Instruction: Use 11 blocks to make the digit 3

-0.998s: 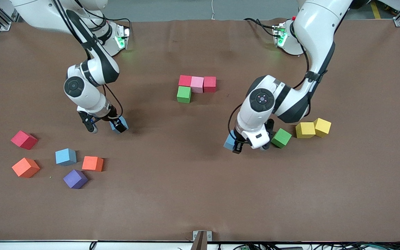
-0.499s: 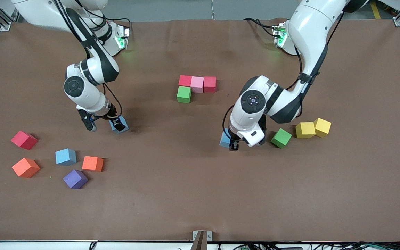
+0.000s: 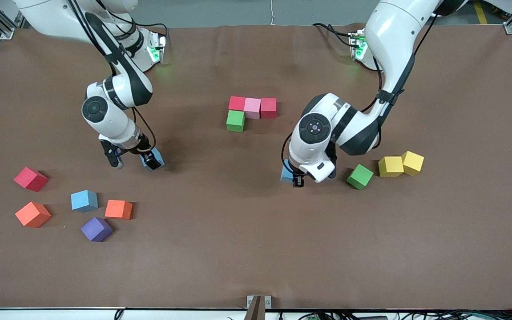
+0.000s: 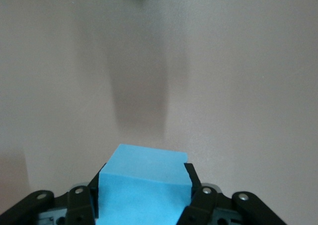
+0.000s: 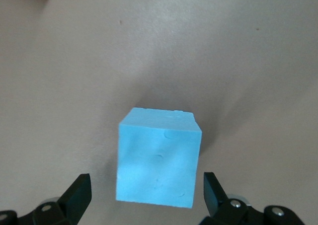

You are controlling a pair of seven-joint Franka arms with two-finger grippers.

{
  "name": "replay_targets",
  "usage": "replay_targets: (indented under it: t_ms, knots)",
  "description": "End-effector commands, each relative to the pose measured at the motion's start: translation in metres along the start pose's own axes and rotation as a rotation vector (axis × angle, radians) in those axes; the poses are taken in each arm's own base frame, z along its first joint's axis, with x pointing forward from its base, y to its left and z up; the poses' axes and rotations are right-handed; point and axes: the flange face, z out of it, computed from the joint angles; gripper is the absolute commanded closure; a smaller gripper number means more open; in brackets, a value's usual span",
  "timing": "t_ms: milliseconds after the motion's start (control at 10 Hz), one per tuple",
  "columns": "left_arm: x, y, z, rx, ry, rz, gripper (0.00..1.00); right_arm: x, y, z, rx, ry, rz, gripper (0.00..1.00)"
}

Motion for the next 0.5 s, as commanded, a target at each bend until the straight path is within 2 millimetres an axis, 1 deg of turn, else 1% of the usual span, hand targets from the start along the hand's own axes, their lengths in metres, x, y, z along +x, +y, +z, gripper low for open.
replay_targets:
  t_ms: [0,100,200,300,399]
  knots:
    - [-0.002,0.000,-0.013,-0.010,0.014,-0.039,0.86,-0.002,0.009,0.005,0.000,0.001,0.012,0.01]
    - [-0.001,0.001,-0.014,-0.011,0.014,-0.044,0.87,-0.001,0.009,0.010,-0.003,-0.003,0.010,0.01]
    - [0.000,0.001,-0.014,-0.009,0.015,-0.045,0.88,0.002,0.009,0.009,0.003,0.003,0.008,0.02]
    - [0.000,0.000,-0.014,-0.006,0.018,-0.045,0.89,0.015,0.010,0.011,0.026,0.012,0.034,0.02]
    - [-0.001,0.000,-0.014,-0.006,0.016,-0.046,0.92,0.023,0.012,0.013,0.037,0.022,0.043,0.02]
